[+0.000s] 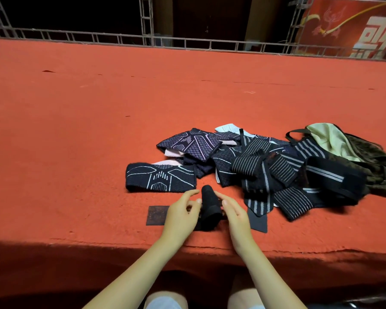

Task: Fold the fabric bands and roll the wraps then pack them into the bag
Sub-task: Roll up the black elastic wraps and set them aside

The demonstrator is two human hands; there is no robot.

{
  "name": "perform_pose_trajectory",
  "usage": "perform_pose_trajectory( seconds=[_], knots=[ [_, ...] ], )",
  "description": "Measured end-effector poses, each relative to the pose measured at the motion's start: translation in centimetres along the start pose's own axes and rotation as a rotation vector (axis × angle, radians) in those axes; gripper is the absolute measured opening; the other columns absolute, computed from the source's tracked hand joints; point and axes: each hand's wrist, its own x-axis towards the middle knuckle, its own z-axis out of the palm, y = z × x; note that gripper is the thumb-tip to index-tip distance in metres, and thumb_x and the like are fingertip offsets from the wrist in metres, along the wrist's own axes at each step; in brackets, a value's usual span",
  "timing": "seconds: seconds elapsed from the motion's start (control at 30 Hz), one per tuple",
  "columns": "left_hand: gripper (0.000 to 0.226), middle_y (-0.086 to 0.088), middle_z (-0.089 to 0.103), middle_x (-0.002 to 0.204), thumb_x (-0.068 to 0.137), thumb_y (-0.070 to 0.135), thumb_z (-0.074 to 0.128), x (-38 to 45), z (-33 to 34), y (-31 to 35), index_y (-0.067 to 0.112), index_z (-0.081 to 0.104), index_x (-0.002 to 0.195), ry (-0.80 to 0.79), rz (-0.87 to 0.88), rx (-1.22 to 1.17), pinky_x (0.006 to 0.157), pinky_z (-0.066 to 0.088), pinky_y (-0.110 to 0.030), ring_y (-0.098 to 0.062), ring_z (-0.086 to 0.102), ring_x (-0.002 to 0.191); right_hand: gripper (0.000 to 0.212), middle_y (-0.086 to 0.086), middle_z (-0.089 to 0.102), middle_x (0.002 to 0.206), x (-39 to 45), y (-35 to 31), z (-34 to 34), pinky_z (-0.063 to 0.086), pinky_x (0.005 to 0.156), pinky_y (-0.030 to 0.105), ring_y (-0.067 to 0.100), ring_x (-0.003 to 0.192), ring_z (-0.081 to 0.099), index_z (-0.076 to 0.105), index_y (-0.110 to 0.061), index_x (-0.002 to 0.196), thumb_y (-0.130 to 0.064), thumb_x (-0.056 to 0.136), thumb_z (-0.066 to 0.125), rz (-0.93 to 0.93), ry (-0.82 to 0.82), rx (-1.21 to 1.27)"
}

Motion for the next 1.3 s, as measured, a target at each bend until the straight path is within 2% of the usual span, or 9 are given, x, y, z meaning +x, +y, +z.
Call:
perform_pose_trajectory(
  seconds=[0.13,0.27,0.5,0.63,0.73,0.9,1.0,1.13,1.3],
  knots=[
    [0.021,-0.003,0.069,0.093,0.099,0.02,0.042,-0.1,-1.8,0.5,0.018,0.061,0.108,-0.052,-0.02,-0.045,0.069,0.045,-0.008,-0.011,0.064,0.089,0.035,-0.003,0.06,0.113,-0.1,0.1,0.2,0.038,0.088,0.008,0.002,0.107,0.054,0.063,-0.03,0.117,-0.006,0.093,0.054,-0.096,-0.185,-0.168],
    [0.042,0.004,0.066,0.108,0.09,0.04,0.034,0.2,-2.6,-0.8,0.02,0.064,0.113,-0.117,0.02,0.237,0.095,0.038,-0.031,-0.013,0.053,0.104,0.037,-0.01,0.06,0.114,0.1,0.3,0.4,0.04,0.087,0.01,0.0,0.108,0.054,0.062,-0.03,0.119,-0.006,0.09,0.059,-0.097,-0.254,-0.224],
    [0.072,0.012,0.056,0.117,0.07,0.064,0.022,0.4,-4.8,-2.3,0.026,0.067,0.111,-0.091,0.027,0.484,0.1,0.026,-0.029,-0.011,0.04,0.118,0.037,-0.013,0.053,0.127,0.5,0.7,1.2,0.04,0.092,0.012,-0.004,0.115,0.05,0.063,-0.033,0.119,-0.018,0.086,0.068,-0.099,-0.341,-0.331],
    [0.056,0.009,0.051,0.124,0.078,0.061,0.044,0.6,-7.1,-2.9,0.031,0.056,0.124,-0.051,-0.019,0.607,0.101,0.033,-0.032,-0.014,0.04,0.121,0.038,-0.016,0.051,0.129,0.8,1.1,2.3,0.033,0.104,0.018,-0.002,0.122,0.044,0.063,-0.034,0.118,-0.027,0.082,0.07,-0.15,-0.354,-0.442],
    [0.046,0.005,0.052,0.127,0.086,0.045,0.058,0.7,-8.3,-3.1,0.029,0.051,0.129,-0.054,-0.087,0.627,0.099,0.039,-0.032,-0.016,0.045,0.121,0.043,-0.019,0.046,0.13,0.9,1.3,2.9,0.025,0.105,0.011,-0.004,0.125,0.039,0.06,-0.031,0.123,-0.028,0.081,0.071,-0.173,-0.343,-0.505],
    [0.028,0.005,0.065,0.097,0.082,0.02,0.066,1.4,-9.3,-2.9,0.03,0.061,0.107,-0.117,-0.184,0.458,0.078,0.043,-0.025,-0.015,0.059,0.093,0.051,-0.018,0.046,0.128,1.1,1.4,3.0,0.024,0.103,0.008,0.0,0.124,0.041,0.056,-0.023,0.128,-0.029,0.08,0.072,-0.154,-0.343,-0.517],
    [0.02,0.003,0.059,0.071,0.083,0.009,0.066,1.1,-9.2,-2.0,0.024,0.063,0.096,-0.046,-0.29,0.082,0.057,0.041,-0.017,-0.01,0.055,0.065,0.056,-0.012,0.05,0.128,1.1,1.4,3.0,0.029,0.106,0.015,0.003,0.123,0.043,0.056,-0.02,0.127,-0.039,0.075,0.067,-0.153,-0.332,-0.514],
    [0.015,-0.003,0.07,0.081,0.084,0.005,0.065,0.4,-7.6,-0.9,0.018,0.063,0.093,0.095,-0.329,-0.254,0.061,0.049,-0.02,-0.009,0.064,0.067,0.056,-0.01,0.051,0.128,1.1,1.4,3.0,0.03,0.107,0.018,0.003,0.123,0.044,0.057,-0.019,0.127,-0.037,0.076,0.068,-0.142,-0.338,-0.493],
    [0.021,0.008,0.073,0.08,0.095,0.016,0.052,-1.0,-5.8,-1.0,0.018,0.071,0.087,0.177,-0.204,-0.313,0.073,0.05,-0.018,-0.002,0.065,0.077,0.053,-0.011,0.051,0.127,1.0,1.4,2.7,0.03,0.107,0.018,0.004,0.123,0.044,0.056,-0.02,0.128,-0.033,0.078,0.07,-0.142,-0.342,-0.486]
  ],
)
